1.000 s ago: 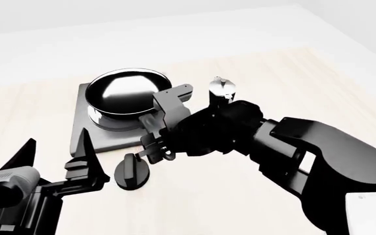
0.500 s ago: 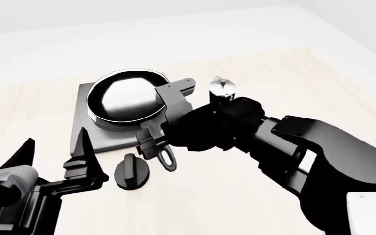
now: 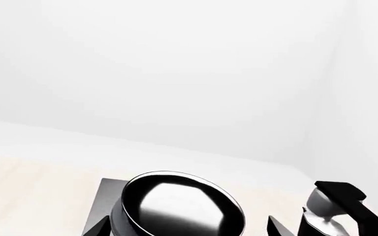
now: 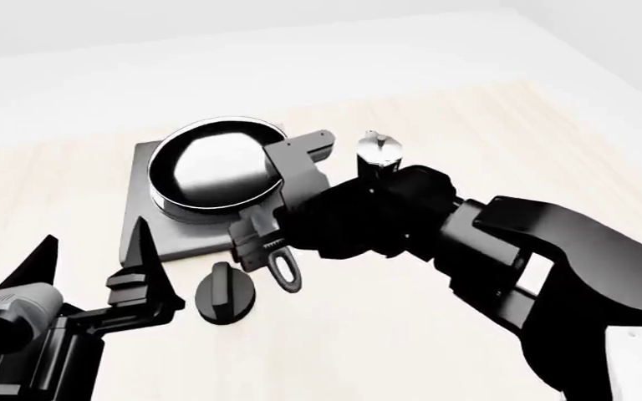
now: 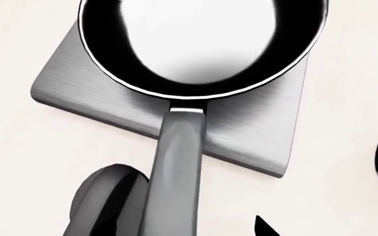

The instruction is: Put the frying pan on the stove.

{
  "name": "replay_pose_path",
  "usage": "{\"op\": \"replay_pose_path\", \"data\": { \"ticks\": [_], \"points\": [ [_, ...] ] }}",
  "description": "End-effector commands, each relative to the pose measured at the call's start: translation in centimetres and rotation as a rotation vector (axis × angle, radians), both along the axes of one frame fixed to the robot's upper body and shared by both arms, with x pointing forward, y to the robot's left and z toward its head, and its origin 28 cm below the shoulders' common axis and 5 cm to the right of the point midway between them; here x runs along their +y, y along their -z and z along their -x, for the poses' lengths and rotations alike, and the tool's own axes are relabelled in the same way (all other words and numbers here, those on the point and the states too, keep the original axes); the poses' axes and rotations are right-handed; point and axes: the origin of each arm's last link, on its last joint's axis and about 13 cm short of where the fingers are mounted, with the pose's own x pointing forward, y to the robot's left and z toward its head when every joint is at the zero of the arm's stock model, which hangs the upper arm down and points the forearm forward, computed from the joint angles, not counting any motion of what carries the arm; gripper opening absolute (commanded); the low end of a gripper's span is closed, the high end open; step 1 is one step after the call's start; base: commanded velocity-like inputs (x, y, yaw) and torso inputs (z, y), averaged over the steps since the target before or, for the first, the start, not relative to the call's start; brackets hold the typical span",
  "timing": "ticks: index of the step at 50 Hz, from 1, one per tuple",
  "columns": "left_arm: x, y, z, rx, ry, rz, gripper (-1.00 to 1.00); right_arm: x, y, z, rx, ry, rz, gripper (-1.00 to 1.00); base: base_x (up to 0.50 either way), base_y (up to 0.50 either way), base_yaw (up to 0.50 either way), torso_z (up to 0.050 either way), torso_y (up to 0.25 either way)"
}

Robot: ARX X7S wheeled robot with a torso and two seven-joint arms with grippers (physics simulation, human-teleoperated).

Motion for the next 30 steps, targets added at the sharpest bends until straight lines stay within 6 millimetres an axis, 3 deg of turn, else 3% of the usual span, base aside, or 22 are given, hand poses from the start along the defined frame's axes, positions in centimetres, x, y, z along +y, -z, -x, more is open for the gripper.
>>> {"op": "replay_pose_path", "data": {
  "ticks": [1, 19, 30],
  "points": [
    [0.1, -0.3, 0.0, -0.046, 0.002, 0.014, 1.00, 0.1, -1.2, 2.1, -0.047, -0.043, -0.038, 1.00, 0.00, 0.00, 0.00, 0.000, 0.000],
    [0.1, -0.4, 0.1, -0.054, -0.003, 0.006, 1.00, -2.1, -3.5, 6.7, -0.131, -0.034, -0.155, 1.00, 0.00, 0.00, 0.00, 0.000, 0.000],
    [0.2, -0.5, 0.3, -0.060, -0.007, 0.003, 1.00, -3.2, -3.4, 10.0, -0.242, 0.041, -0.291, 1.00, 0.00, 0.00, 0.00, 0.000, 0.000]
  ]
}}
